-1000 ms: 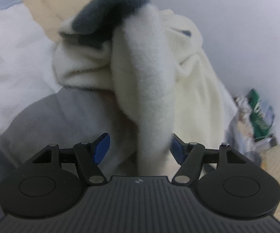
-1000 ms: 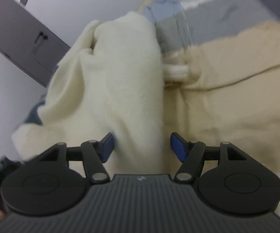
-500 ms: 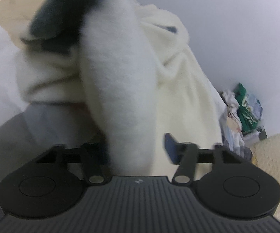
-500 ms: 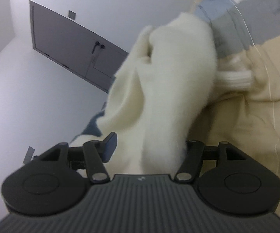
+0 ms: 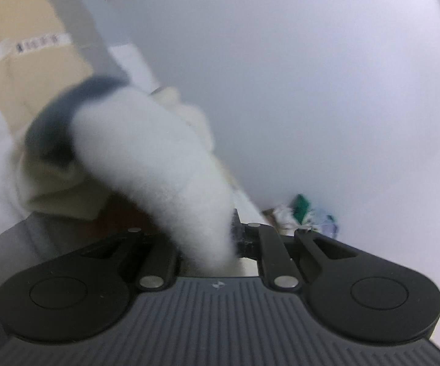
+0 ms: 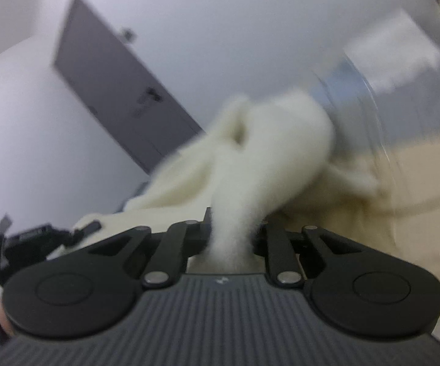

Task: Fold large clothes

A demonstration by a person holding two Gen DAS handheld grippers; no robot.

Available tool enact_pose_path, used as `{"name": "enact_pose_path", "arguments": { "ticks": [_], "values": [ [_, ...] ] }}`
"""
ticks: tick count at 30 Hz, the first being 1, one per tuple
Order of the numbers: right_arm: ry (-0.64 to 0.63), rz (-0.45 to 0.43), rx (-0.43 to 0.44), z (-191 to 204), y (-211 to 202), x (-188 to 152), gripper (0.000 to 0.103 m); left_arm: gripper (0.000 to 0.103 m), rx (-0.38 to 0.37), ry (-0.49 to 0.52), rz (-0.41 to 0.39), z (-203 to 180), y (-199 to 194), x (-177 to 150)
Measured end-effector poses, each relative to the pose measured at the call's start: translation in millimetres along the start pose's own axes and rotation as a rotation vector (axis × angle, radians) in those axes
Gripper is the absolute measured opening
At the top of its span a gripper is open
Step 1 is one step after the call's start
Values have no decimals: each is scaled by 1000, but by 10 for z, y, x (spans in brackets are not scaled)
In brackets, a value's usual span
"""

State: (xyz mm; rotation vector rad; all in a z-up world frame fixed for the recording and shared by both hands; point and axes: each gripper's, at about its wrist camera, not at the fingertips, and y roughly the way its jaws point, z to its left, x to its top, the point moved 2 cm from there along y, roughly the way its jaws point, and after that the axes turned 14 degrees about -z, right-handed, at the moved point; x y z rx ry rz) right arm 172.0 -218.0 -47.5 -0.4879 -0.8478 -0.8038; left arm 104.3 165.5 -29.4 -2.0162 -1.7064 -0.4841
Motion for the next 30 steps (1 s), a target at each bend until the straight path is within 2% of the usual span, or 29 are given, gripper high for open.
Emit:
{"name": "enact_pose_path", "arguments": {
  "ticks": [2, 8, 11, 17, 23, 26, 30],
  "values": [
    [-81, -24, 4, 237, -107, 110, 17, 13, -32, 53, -1, -133, -133, 76],
    [-141, -119, 48, 731, -590, 490, 17, 13, -99, 109, -42, -472, -609, 211],
    [-174, -153, 47, 971, -792, 746, 17, 13, -137, 102, -66, -716, -773, 259],
    [-247, -244, 54, 1521, -1133, 1359, 17, 13, -217, 172, -145, -1526, -1024, 550],
    [-264, -355, 116, 2173, -1473, 2112, 17, 13, -289, 307, -234, -2414, -1286, 1036],
    [-338, -373, 141, 2523, -1516, 2508, 17, 14, -302, 332, -275, -2757, -1295, 1290],
    [-357, -397, 130, 2831, -1450, 3014, 17, 14, -338, 343, -323, -3177, -1289, 1592]
  ]
}}
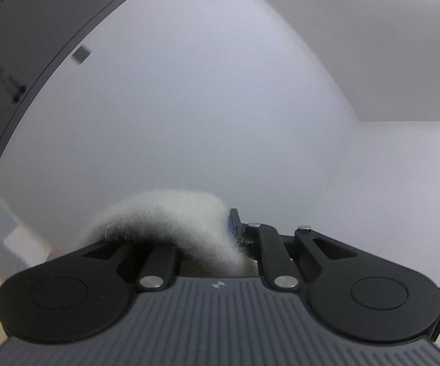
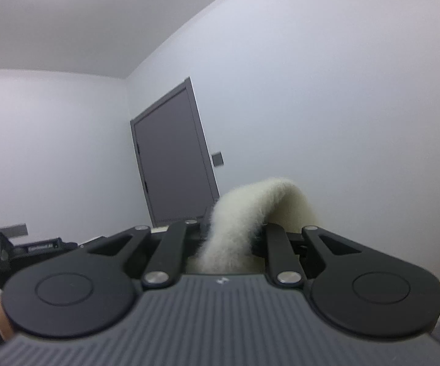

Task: Fold large clothes

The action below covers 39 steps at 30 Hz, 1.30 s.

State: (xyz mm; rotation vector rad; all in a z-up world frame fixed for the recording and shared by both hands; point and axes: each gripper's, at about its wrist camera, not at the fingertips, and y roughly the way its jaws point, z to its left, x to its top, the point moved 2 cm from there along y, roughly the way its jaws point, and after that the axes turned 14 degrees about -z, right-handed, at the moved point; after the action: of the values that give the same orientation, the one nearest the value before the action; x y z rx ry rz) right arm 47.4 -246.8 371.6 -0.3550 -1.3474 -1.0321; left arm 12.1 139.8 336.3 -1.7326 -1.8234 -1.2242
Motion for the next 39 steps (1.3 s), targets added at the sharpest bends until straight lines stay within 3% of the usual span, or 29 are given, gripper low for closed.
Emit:
{"name": "enact_pose_path", "arguments": {
  "ticks": [4, 8, 14, 22, 25, 29, 32, 36, 39],
  "values": [
    [-92, 11, -30, 6, 246, 40, 17, 14, 36, 35, -25, 12, 302, -18],
    [-123, 87, -94, -365, 539, -474, 17, 14, 110, 109, 22, 150, 610, -403],
    [-31, 292, -246, -1388, 1002, -1837, 17, 14, 212, 146, 157, 1087, 1176, -1533],
    [-11, 319, -348, -2482, 1699, -3042, 17, 15, 341, 97, 222, 2408, 2162, -2812],
    [-54, 320, -355, -2821, 2049, -3495, 17, 15, 370, 148, 255, 2812, 2632, -3275],
    [-50, 366, -390, -3295, 2364, -4262, 17, 14, 423, 116, 362, 3525, 3193, -3864],
    [5, 454, -432, -3657, 2512, -4769, 17, 15, 424, 162, 469, 3974, 3500, -4244],
    [87, 554, -449, -3769, 2377, -5278, 18, 15, 436, 197, 550, 4489, 3615, -4761],
    [102, 528, -435, -3770, 2295, -5390, 19, 16, 439, 214, 564, 4647, 3633, -4903]
  ]
}}
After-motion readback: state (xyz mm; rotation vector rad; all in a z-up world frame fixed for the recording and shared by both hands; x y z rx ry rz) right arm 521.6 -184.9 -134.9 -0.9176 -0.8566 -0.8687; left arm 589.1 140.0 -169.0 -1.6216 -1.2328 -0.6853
